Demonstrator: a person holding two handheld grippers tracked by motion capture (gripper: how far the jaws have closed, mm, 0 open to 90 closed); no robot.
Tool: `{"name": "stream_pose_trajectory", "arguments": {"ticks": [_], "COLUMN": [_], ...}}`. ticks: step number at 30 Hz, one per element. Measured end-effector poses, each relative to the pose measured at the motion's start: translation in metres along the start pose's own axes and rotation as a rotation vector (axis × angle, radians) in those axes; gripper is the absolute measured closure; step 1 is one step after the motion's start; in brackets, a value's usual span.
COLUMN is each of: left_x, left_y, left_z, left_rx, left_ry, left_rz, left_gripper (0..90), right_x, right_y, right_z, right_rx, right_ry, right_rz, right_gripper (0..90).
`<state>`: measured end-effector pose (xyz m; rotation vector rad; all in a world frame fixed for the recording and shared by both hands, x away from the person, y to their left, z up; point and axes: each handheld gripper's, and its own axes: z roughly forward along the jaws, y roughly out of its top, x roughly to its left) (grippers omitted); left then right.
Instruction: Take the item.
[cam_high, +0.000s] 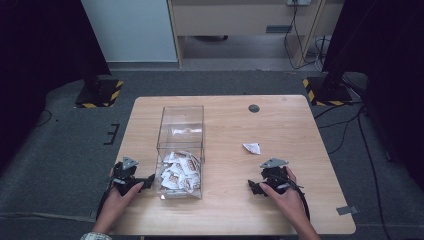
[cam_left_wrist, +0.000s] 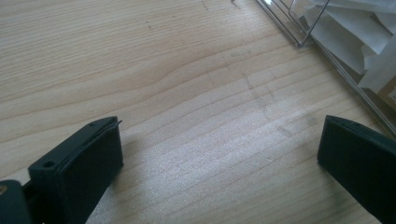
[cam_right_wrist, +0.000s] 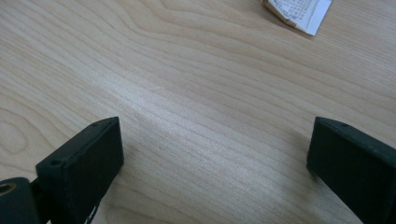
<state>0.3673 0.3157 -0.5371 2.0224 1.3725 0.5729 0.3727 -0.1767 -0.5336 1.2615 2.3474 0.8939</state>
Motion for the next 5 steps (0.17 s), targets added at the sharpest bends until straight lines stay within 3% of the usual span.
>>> {"name": "stream_pose_trajectory", "arguments": {"ticks": [3,5], "left_x": [0.0000,0.0000], "left_y": [0.0000,0.0000], "left_z": [0.0000,0.0000], "left_rx": [0.000,0.000], "left_ry": [0.000,0.000], "left_rz": [0.000,0.000], "left_gripper": [0.0,0.0], "right_x": [0.0008,0.0002], "right_y": [-0.0063,-0.0070], "right_z": [0.0012,0.0010], "right_rx": [-0.058,-0.062], "right_ry": [-0.004,0.002], "right_rz": [0.002,0.000], "right_gripper": [2.6,2.6]}}
